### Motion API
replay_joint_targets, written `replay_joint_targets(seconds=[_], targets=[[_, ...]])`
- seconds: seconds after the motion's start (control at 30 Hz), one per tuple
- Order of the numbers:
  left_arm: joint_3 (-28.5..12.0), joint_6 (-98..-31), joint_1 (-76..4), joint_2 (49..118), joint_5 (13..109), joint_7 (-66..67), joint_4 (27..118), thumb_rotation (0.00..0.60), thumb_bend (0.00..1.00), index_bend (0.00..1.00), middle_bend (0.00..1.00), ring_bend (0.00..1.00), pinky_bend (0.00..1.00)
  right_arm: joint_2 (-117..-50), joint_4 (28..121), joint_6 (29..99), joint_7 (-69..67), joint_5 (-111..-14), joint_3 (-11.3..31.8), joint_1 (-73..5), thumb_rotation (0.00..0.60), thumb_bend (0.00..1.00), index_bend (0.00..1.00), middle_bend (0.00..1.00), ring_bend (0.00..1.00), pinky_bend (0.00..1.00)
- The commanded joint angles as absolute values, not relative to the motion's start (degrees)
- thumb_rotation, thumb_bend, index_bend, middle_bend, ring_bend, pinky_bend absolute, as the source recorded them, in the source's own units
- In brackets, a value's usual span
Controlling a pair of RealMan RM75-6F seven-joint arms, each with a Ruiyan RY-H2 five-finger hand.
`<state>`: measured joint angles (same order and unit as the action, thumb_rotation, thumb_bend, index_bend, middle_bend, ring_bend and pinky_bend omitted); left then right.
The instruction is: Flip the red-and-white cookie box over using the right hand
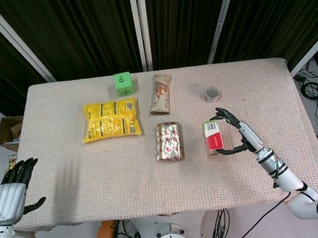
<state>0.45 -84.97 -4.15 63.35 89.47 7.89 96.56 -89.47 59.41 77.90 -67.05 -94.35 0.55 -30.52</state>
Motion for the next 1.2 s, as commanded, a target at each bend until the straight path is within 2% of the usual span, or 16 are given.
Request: replay_joint_targets(seconds=[0.03, 0.2, 0.3, 0.57, 0.67, 0.8, 1.1, 1.2], targets=[[0.45, -84.98, -4.19, 63.4, 89.55, 7.81, 96.48, 0.6, 0.02, 0.09, 0.1, 0.08, 0.19, -91.08, 57.05, 77.97, -69.87, -94.57, 0.19, -30.31, 0.6, 0.17, 0.0, 0.58, 0.1, 0.0], [0.46, -84.81, -4.29, 63.54, 89.53, 7.89, 96.43, 0.6, 0.02, 0.09, 0.1, 0.08, 0.19, -91.4, 55.77, 76.68, -71.21, -94.19, -0.07, -30.52, 0.6, 0.16, 0.0, 0.58, 0.1, 0.0], [0.42, -84.33, -4.41, 63.37, 89.01, 8.06, 96.57, 0.6, 0.02, 0.09, 0.1, 0.08, 0.19, -91.47, 55.21, 76.47, -71.26, -94.42, -0.37, -30.59, 0.6, 0.15, 0.0, 0.54, 0.09, 0.0], [0.41, -84.23, -4.51, 63.24, 88.95, 8.16, 96.79, 0.6, 0.02, 0.09, 0.1, 0.08, 0.19, -90.71, 54.65, 74.55, -72.36, -95.16, -1.75, -31.19, 0.6, 0.03, 0.0, 0.33, 0.0, 0.0], [0.43, -84.31, -4.52, 63.17, 89.05, 8.18, 96.94, 0.6, 0.02, 0.09, 0.1, 0.08, 0.19, -90.47, 54.69, 74.9, -71.9, -95.28, -1.83, -31.1, 0.6, 0.0, 0.0, 0.18, 0.0, 0.0], [0.41, -84.73, -4.56, 63.21, 89.65, 8.3, 97.09, 0.6, 0.02, 0.09, 0.1, 0.08, 0.19, -89.63, 55.96, 75.09, -69.93, -94.92, -1.54, -30.94, 0.6, 0.0, 0.0, 0.02, 0.0, 0.0], [0.39, -84.8, -4.58, 63.09, 89.63, 8.63, 97.5, 0.6, 0.02, 0.09, 0.1, 0.08, 0.19, -85.92, 61.02, 78.58, -64.24, -95.12, -1.09, -29.36, 0.6, 0.0, 0.0, 0.0, 0.0, 0.0], [0.41, -85.24, -4.34, 62.77, 89.65, 8.6, 97.72, 0.6, 0.02, 0.09, 0.1, 0.08, 0.19, -79.88, 68.56, 80.4, -55.01, -96.44, -0.94, -29.0, 0.6, 0.0, 0.0, 0.0, 0.0, 0.0]])
